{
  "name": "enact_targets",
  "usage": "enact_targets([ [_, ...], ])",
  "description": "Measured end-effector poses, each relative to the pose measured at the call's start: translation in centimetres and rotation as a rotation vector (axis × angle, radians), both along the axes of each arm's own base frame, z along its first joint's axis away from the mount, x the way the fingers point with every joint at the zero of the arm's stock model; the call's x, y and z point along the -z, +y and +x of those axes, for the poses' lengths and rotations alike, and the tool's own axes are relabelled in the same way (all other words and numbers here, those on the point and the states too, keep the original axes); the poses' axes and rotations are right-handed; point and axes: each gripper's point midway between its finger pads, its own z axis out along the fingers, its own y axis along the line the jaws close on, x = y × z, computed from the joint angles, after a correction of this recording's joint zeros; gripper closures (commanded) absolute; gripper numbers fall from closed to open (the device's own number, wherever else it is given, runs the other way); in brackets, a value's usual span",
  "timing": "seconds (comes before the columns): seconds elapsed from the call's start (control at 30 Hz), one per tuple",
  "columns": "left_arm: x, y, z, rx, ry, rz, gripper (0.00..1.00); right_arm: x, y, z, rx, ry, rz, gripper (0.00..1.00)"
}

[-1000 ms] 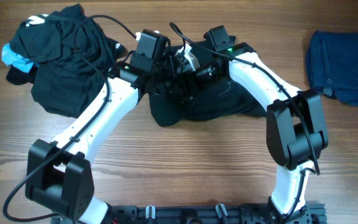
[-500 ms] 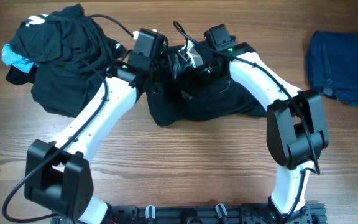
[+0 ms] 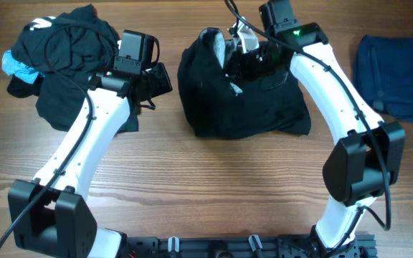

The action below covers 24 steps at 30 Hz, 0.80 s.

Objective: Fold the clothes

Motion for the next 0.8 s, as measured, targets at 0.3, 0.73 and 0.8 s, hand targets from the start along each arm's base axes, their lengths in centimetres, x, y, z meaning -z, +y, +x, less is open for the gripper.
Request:
enact_targets([
  [0.3,0.1,0.1,-0.2,-0.002,0.010,0.007,0.52,1.2,-11.2,1.9,0.271,0.117,-0.104,0.96],
  [0.73,0.3,1.2,-0.2,-0.029,0.013,0.034,0.57,2.6,-15.3,0.9,0.349,0.173,-0.245,0.96],
  [0.8,0.3,2.3,0.1,-0.058,0.014,0.033,0.57,2.4,-13.1,0.6,0.292,0.159,-0.239,0.96],
])
